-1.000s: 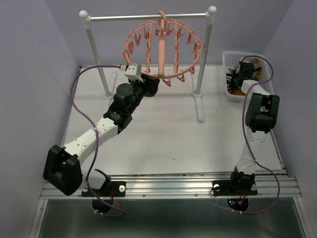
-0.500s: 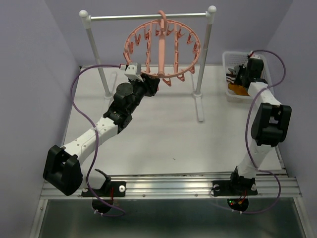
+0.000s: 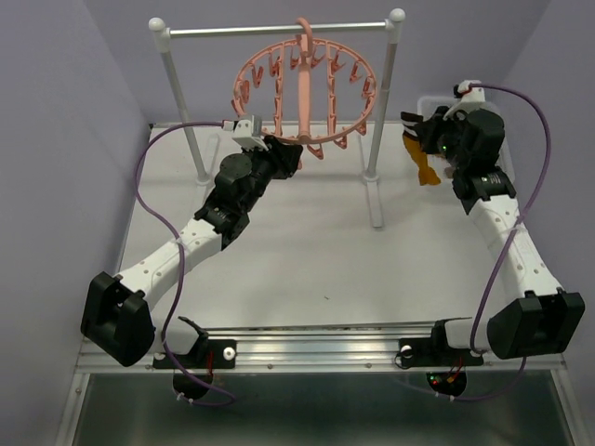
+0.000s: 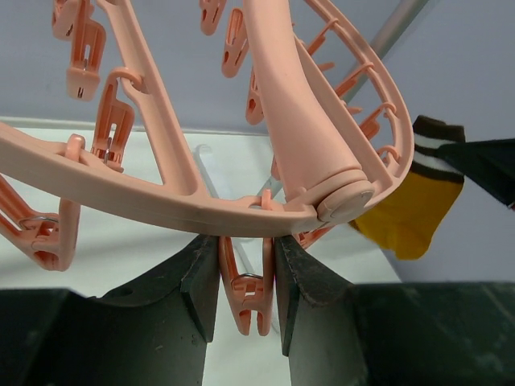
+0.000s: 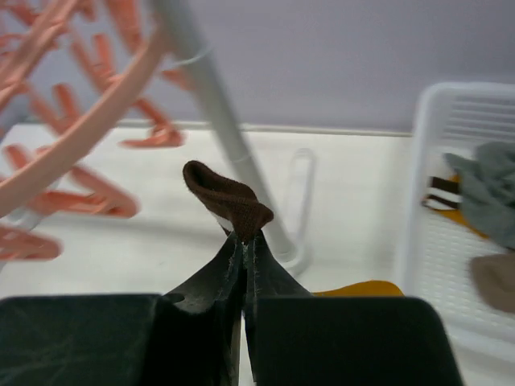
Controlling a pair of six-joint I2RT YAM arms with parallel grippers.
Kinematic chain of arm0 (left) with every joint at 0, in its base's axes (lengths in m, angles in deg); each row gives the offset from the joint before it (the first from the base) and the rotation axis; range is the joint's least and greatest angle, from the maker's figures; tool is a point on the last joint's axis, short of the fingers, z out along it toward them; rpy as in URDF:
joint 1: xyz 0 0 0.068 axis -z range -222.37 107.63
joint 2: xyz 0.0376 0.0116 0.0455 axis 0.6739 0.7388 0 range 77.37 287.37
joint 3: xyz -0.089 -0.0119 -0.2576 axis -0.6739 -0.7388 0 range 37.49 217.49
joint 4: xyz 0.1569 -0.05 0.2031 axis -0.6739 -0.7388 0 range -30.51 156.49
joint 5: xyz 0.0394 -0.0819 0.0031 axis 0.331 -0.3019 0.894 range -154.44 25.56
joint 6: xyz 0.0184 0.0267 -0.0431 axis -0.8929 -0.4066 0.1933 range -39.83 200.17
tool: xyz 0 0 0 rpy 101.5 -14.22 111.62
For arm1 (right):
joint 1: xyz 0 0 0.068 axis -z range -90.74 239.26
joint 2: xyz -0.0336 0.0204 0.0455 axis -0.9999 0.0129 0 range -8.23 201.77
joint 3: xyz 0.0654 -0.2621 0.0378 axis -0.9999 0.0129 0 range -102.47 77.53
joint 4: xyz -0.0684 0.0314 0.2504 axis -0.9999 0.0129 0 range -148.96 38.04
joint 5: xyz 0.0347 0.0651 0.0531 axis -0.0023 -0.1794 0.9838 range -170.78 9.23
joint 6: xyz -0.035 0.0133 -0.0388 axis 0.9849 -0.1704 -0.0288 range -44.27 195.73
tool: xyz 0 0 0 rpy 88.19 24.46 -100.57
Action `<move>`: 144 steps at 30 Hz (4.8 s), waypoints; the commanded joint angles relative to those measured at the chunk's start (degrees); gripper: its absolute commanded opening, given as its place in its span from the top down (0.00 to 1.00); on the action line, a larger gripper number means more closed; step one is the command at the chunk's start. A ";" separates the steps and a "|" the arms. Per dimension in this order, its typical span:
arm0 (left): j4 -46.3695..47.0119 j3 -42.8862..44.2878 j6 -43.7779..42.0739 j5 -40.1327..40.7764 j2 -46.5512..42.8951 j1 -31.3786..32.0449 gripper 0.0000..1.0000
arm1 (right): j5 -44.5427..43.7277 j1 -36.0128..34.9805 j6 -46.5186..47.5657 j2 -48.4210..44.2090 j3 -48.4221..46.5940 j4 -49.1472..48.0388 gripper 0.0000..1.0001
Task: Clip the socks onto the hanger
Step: Pick up the sock from the bin, then clamp the sock onto the hanger.
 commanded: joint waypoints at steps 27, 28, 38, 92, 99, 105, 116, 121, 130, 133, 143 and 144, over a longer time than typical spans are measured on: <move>-3.09 4.42 5.51 9.41 -2.36 2.76 1.00 | 7.55 -31.66 -7.39 1.07 7.31 -8.44 0.99; -3.09 4.42 5.60 9.50 -2.45 2.76 1.00 | 7.55 -31.66 -7.57 1.16 7.22 -8.62 0.99; -3.00 3.46 5.07 9.15 -3.24 2.85 1.00 | 7.73 -32.19 -9.06 2.21 6.69 -11.08 0.99; 2.62 -0.76 -0.11 5.02 -4.91 2.94 1.00 | 13.00 -32.72 -18.38 5.64 0.54 -13.19 0.99; 2.98 -1.47 -0.12 3.34 -5.70 2.85 1.00 | 9.40 -32.72 -17.41 7.31 -1.22 -11.08 0.99; 2.89 -1.82 -0.20 3.87 -6.49 2.85 1.00 | 8.69 -32.72 -17.06 7.58 -1.48 -10.46 0.99; 2.80 -0.94 -0.20 5.54 -6.67 2.85 1.00 | 14.49 -32.72 -16.01 5.73 1.50 -9.06 0.99; 2.89 -0.76 -0.03 5.02 -6.23 2.85 1.00 | 17.39 -32.72 -15.57 4.85 2.74 -8.44 0.99; 2.89 -0.76 0.15 5.54 -6.40 2.85 1.00 | 19.85 -32.72 -13.90 5.38 3.97 -6.51 0.99; 2.89 -0.67 0.15 5.37 -6.14 2.85 1.00 | 20.56 -32.72 -13.63 5.38 4.49 -6.51 0.99; 2.89 -0.76 0.06 4.93 -6.05 2.85 1.00 | 18.01 -32.72 -13.02 4.50 3.88 -8.26 0.99; 2.89 -0.85 0.06 4.84 -6.05 2.85 1.00 | 17.84 -32.72 -13.02 4.32 3.88 -8.61 0.99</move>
